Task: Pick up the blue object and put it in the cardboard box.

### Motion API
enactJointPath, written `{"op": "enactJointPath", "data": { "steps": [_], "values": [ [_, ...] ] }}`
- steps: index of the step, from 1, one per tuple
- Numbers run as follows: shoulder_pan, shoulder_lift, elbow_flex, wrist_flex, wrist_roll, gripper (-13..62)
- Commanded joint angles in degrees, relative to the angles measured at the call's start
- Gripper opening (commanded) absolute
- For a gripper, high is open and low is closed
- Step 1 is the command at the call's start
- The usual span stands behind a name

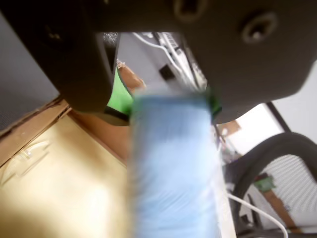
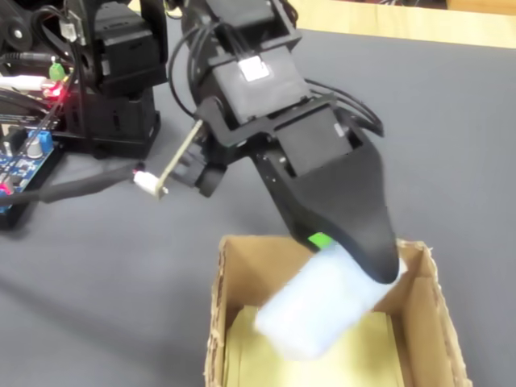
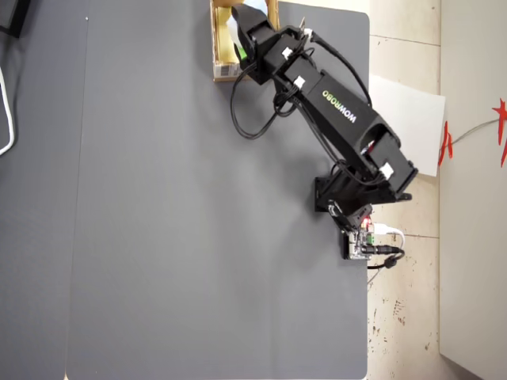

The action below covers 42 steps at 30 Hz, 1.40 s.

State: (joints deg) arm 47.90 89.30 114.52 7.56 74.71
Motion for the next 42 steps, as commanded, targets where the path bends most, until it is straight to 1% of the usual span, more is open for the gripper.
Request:
{"op": "enactJointPath", "data": {
  "steps": [1, 3, 10, 18, 22, 26, 37, 38, 39, 42],
  "values": [
    [0.00, 1.32, -5.10, -0.09, 0.79, 28.5],
    [0.00, 1.93, -5.10, -0.18, 1.93, 30.8],
    [-1.14, 5.10, -4.48, -0.79, 4.75, 30.8],
    [-10.20, 13.97, 2.46, -3.34, 12.83, 30.8],
    [-16.35, 18.72, 9.23, -8.44, 18.90, 33.3],
    [-22.41, 23.82, 16.26, -12.66, 23.20, 33.3],
    [-41.22, 37.18, 32.87, -16.35, 26.89, 33.4],
    [-45.44, 40.96, 37.27, -16.44, 26.89, 33.7],
    [-47.02, 42.89, 39.73, -16.35, 26.89, 33.7],
    [-48.60, 46.49, 46.93, -16.61, 26.89, 34.0]
  ]
}}
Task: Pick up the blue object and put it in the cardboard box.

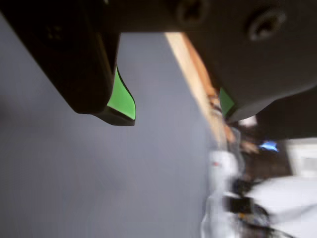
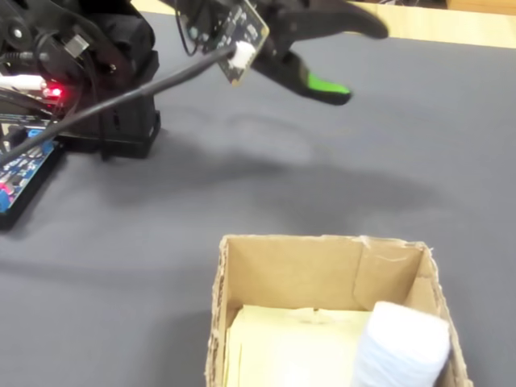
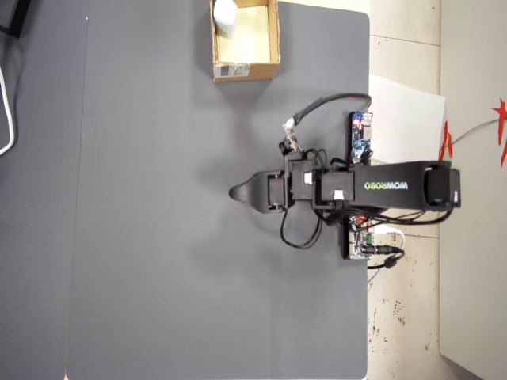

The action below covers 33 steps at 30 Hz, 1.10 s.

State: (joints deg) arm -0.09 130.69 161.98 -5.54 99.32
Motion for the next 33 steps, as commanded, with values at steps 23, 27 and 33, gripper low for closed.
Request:
{"op": "enactJointPath", "data": {
  "steps": [23, 27, 33],
  "values": [
    [-1.58, 4.83, 16.70, 2.37, 2.11, 34.0],
    [-1.41, 4.83, 16.70, 2.72, 1.76, 34.0],
    [-1.41, 4.83, 16.70, 2.72, 1.76, 34.0]
  ]
}}
